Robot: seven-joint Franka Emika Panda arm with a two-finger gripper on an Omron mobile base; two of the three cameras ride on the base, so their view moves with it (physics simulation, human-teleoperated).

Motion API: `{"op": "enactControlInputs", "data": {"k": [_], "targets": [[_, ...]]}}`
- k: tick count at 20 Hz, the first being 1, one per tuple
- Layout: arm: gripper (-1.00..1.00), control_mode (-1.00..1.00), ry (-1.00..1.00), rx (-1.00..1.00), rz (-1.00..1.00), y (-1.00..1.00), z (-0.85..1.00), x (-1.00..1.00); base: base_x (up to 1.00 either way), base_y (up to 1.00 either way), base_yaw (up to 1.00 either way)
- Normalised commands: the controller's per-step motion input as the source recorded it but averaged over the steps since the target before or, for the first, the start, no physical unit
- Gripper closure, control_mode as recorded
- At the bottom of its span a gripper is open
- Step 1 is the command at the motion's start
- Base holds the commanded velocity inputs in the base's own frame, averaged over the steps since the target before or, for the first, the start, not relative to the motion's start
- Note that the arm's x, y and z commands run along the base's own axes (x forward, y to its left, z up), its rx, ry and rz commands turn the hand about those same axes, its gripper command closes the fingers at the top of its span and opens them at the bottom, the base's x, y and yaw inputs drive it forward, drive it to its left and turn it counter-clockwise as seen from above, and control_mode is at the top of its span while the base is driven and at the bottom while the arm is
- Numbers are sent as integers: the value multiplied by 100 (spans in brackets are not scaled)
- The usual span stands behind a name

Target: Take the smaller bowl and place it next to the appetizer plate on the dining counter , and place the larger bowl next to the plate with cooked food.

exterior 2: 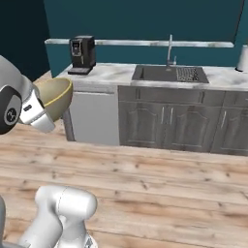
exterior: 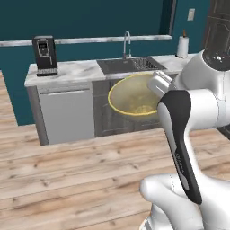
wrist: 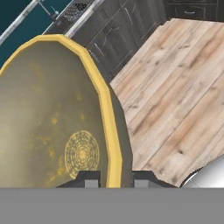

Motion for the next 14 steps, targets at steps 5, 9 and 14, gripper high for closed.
{"op": "enactControlInputs", "data": {"k": [5, 9, 14], "targets": [[100, 100, 0, 0, 0, 0, 0, 0, 77, 100, 10], [100, 100, 0, 0, 0, 0, 0, 0, 79, 100, 10], [100, 100, 0, 0, 0, 0, 0, 0, 85, 100, 10]]}}
